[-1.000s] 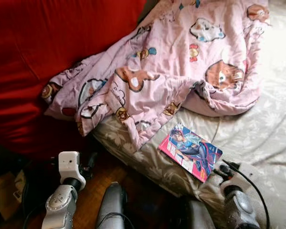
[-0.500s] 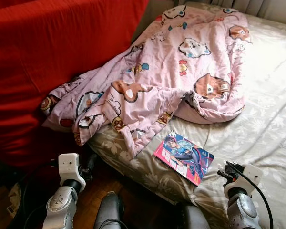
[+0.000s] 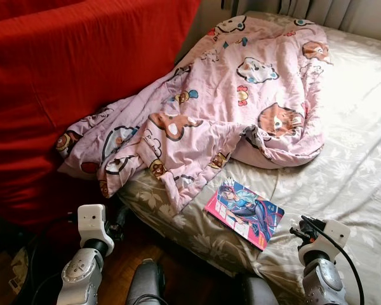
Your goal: Clean up the room
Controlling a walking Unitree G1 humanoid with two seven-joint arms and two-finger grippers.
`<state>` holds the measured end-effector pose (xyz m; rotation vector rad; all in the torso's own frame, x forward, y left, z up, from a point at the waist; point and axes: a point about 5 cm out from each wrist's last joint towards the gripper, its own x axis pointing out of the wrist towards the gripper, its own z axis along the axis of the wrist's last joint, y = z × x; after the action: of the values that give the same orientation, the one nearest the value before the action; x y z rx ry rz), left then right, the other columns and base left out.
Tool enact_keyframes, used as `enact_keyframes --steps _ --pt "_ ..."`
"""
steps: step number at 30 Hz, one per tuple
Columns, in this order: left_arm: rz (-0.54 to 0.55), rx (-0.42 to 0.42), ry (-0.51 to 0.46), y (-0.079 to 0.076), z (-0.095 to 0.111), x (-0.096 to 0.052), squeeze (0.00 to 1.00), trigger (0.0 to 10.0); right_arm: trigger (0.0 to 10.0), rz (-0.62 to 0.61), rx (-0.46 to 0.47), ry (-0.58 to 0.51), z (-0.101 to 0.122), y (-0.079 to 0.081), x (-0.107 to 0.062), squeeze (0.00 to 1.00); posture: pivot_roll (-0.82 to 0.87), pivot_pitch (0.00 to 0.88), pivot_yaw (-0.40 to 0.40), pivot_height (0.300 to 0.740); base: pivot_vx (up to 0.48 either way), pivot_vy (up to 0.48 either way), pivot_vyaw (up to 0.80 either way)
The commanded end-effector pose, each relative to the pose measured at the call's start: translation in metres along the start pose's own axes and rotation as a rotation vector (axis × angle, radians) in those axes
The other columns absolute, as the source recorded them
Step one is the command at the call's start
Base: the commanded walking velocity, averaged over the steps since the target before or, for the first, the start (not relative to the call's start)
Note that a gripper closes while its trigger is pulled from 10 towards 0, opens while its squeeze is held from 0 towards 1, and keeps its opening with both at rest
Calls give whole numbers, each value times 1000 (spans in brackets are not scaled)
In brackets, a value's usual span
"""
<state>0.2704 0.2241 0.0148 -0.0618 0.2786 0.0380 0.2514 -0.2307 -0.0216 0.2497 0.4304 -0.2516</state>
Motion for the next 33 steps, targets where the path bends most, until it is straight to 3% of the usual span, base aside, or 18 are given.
enact_keyframes --steps 1,6,14,22,29,33 --pt "90 -21 367 6 -73 -29 0 10000 10000 47 -191 294 -50 -5 -19 0 54 0 -47 661 0 0 0" --pt "124 -58 404 7 -81 -35 0 10000 10000 -23 -133 326 -58 -15 -24 0 48 0 -46 696 0 0 0" --pt "125 -53 419 5 -83 -34 0 10000 10000 -54 -141 408 -77 -23 -38 0 53 0 -37 740 0 0 0" --pt "136 -51 440 8 -87 -38 0 10000 10000 -107 -113 460 -86 -42 -50 0 44 0 -13 740 0 0 0" --pt "173 -77 474 12 -94 -45 0 10000 10000 -89 -143 478 -88 -46 -53 0 52 0 -13 740 0 0 59" --pt "192 -89 487 15 -98 -50 0 10000 10000 -50 -158 492 -92 -28 -50 0 54 0 -13 740 0 0 794"
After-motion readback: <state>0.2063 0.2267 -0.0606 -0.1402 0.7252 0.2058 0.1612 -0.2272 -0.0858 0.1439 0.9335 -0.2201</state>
